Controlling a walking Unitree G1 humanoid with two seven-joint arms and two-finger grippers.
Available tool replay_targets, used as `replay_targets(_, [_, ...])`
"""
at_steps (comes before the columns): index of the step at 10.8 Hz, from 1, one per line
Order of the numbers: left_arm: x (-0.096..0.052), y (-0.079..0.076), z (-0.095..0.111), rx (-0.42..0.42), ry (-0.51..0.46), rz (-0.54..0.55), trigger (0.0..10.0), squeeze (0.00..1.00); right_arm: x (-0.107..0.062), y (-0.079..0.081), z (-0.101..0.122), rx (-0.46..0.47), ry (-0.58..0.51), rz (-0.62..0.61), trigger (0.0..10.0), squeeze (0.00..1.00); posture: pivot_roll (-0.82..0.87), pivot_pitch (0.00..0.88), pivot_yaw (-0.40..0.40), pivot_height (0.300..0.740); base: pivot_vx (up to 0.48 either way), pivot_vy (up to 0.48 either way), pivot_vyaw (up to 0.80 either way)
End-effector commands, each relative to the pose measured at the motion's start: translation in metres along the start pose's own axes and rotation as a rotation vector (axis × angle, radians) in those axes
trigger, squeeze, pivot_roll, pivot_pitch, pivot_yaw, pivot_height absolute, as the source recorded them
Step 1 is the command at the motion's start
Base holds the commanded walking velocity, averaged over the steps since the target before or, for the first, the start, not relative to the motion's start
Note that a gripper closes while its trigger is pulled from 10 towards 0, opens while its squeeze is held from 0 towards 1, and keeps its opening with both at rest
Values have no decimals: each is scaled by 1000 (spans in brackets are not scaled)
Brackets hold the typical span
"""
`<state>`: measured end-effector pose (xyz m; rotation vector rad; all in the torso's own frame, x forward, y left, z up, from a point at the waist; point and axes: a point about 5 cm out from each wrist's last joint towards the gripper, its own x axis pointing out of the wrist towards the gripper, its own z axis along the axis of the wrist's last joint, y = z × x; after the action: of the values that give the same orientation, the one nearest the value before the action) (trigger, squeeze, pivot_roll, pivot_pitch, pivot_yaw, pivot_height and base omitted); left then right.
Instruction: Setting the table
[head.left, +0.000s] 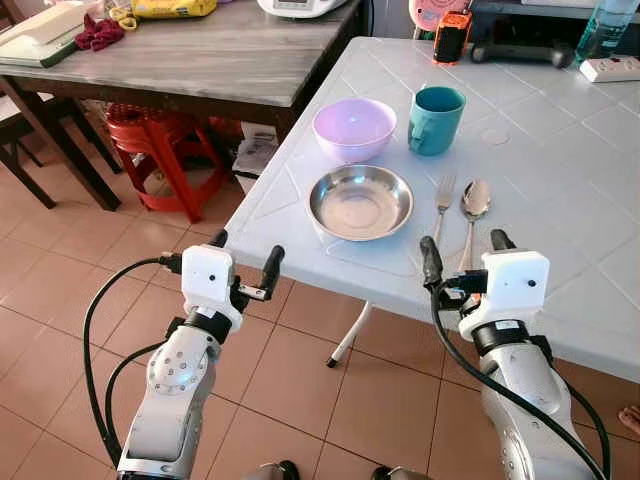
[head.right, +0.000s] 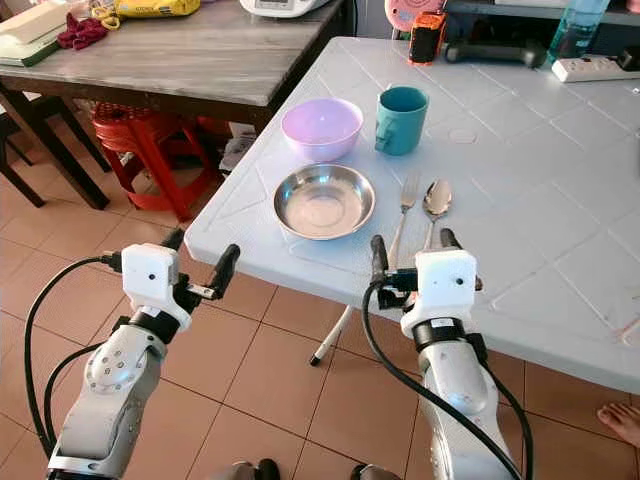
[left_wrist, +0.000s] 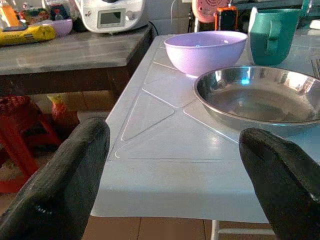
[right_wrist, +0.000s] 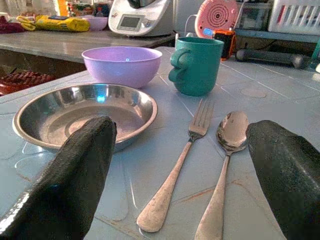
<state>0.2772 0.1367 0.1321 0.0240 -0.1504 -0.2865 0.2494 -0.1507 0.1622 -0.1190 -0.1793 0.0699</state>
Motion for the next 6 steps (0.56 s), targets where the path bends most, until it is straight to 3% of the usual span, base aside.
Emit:
replay_targets(1, [-3,6,-1,14,3,14,10000,0,-2,3,5,9,-25,16,10000,0,-77,151,101,740,0,0,0])
replay_targets(5, [-7,9,-6,13,22,22,10000,0,-3,8,3,7,-21,47,10000,0,-71,150,96,740,0,0,0])
replay_targets(6, [-7,9,-6,12,22,22,10000,0,-3,8,3,7,-20,47,10000,0,-69,150,96,740,0,0,419])
